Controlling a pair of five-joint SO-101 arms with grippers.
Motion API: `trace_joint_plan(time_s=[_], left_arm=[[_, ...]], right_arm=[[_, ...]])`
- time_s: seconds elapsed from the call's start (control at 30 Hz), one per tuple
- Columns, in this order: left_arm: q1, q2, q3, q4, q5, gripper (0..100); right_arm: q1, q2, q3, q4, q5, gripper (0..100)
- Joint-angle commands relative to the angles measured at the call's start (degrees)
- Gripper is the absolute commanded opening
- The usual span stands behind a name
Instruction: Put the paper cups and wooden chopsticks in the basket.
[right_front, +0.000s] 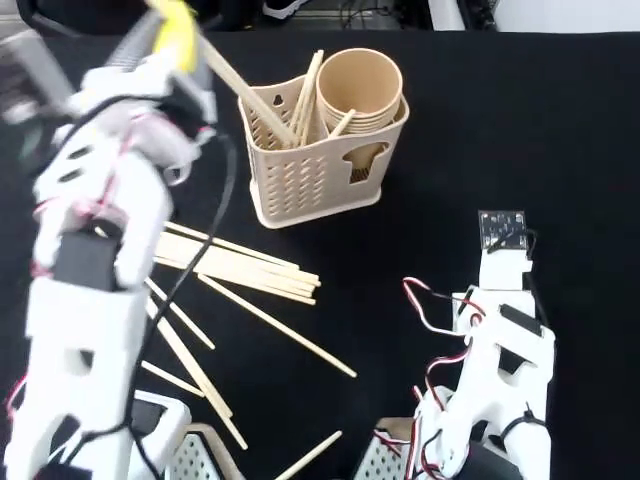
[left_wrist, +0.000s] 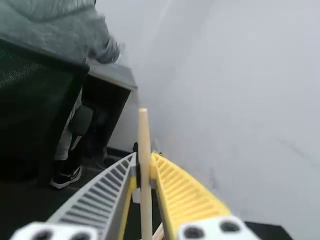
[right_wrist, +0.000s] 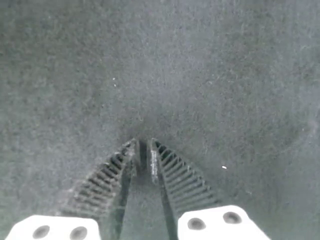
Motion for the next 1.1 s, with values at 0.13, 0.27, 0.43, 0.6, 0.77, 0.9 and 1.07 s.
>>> trace_joint_plan(time_s=[0.13,0.27,0.43,0.6,0.77,0.9,1.07], left_arm=[[1.45,2.73,-1.80,-1.41,-2.29,3],[1.45,4.13,-1.80,-1.41,-2.46,3],[1.45,7.12,-2.33,-1.49,-2.29,3],[1.36,9.76,-1.80,-1.05,-2.73,3],[1.36,9.67,-4.53,14.07,-1.67,20],[1.10,10.02,-11.56,28.04,2.20,24],[1.36,9.58,-17.71,38.33,2.55,26]], right_arm=[[-0.62,-1.45,-0.13,-0.62,0.35,5.4],[-0.62,-1.45,-0.13,-0.62,0.35,5.4],[-0.62,-1.45,-0.13,-0.62,0.35,5.4],[-0.62,-1.45,-0.13,-0.62,0.35,5.4],[-0.62,-1.45,-0.13,-0.62,0.35,5.4],[-0.53,-1.45,-0.13,-0.62,0.35,5.4],[-0.53,-1.45,-0.13,-0.62,0.35,5.4]])
